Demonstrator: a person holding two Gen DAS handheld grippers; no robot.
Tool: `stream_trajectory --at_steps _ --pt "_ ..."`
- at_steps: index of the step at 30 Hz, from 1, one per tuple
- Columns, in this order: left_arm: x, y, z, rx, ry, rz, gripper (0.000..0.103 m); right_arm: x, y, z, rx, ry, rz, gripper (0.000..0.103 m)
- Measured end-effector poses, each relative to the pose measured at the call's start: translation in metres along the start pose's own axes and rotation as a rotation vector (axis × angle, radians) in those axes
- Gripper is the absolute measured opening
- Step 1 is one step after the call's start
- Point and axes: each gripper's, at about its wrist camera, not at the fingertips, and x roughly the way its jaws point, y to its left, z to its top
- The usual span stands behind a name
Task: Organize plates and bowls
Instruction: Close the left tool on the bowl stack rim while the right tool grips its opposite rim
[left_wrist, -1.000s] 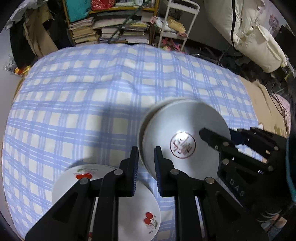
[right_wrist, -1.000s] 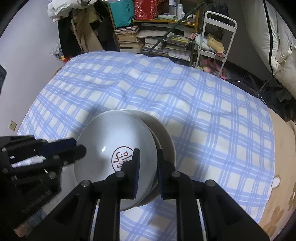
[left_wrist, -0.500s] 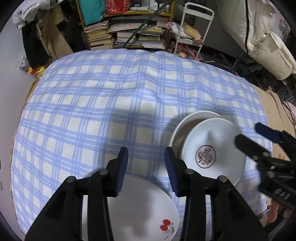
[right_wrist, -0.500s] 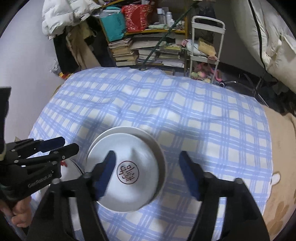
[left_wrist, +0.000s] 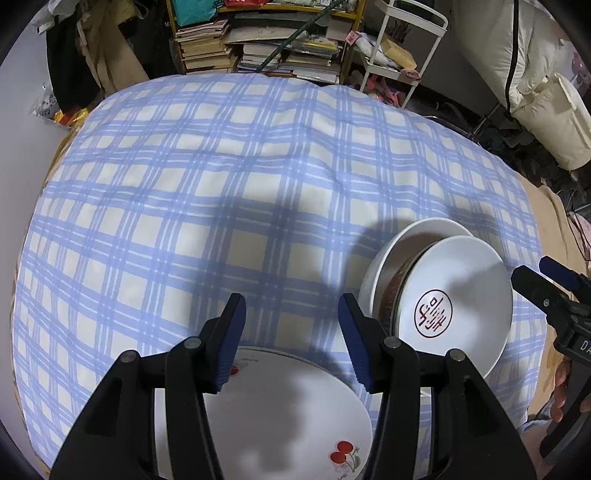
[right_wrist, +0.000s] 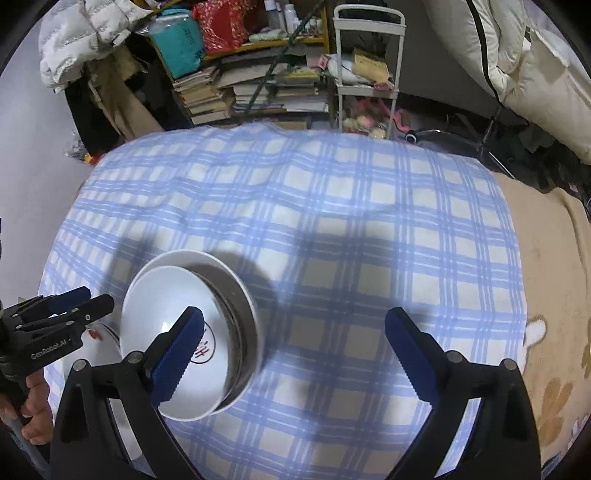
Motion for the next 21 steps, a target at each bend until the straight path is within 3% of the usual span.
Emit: stream_trajectory --at_steps 10,17,21 --pt "0.015 -0.005 -0.004 0.012 0.056 -0.016 0.052 0.015 -0.017 -0.003 0.08 0.093 0.026 0.103" --pt "0.016 -0.008 -0.003 0.016 0.059 -0.021 0.052 0.007 -0.024 -0.002 0.114 0.067 0.046 0.103" --pt "0.019 -0.007 -0.005 0.01 0.074 -0.019 0.052 0.013 -0.03 -0.003 0.141 0.099 0.031 0.103"
